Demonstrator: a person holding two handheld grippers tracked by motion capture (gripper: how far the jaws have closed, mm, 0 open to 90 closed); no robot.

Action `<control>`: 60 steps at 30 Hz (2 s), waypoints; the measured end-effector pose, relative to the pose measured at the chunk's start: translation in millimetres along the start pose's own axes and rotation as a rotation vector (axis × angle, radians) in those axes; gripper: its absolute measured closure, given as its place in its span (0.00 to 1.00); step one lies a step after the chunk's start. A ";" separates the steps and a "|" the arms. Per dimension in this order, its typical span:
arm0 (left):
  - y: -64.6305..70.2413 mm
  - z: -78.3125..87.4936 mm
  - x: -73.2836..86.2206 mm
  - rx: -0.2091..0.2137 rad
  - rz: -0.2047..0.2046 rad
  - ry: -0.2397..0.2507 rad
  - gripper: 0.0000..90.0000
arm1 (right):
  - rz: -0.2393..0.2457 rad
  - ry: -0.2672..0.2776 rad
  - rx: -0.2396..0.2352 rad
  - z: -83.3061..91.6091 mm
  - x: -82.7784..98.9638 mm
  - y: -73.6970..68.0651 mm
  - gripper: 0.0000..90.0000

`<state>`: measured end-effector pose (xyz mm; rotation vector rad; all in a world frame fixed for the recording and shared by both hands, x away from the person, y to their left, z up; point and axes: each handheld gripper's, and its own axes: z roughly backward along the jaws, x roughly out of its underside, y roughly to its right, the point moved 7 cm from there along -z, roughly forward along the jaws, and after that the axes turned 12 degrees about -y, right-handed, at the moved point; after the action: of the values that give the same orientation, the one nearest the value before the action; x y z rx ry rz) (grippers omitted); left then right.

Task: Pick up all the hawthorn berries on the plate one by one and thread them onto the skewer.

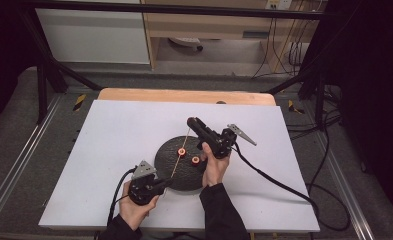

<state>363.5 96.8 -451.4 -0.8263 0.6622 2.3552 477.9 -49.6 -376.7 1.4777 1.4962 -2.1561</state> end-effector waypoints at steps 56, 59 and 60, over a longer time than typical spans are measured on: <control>-14.7 -12.0 -32.6 -0.024 -0.020 0.018 0.98 | 0.121 -0.222 0.035 14.3 65.0 -4.2 0.48; -19.5 -9.2 -27.0 -0.033 -0.032 0.003 0.98 | 0.148 -0.238 0.052 19.7 59.9 -2.5 0.37; -22.0 -7.7 -25.0 -0.041 -0.042 -0.004 0.98 | 0.153 -0.243 0.060 21.4 58.2 -1.3 0.33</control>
<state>397.1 99.9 -445.5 -0.8456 0.5911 2.3387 433.7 -42.6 -419.6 1.2481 1.2083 -2.2111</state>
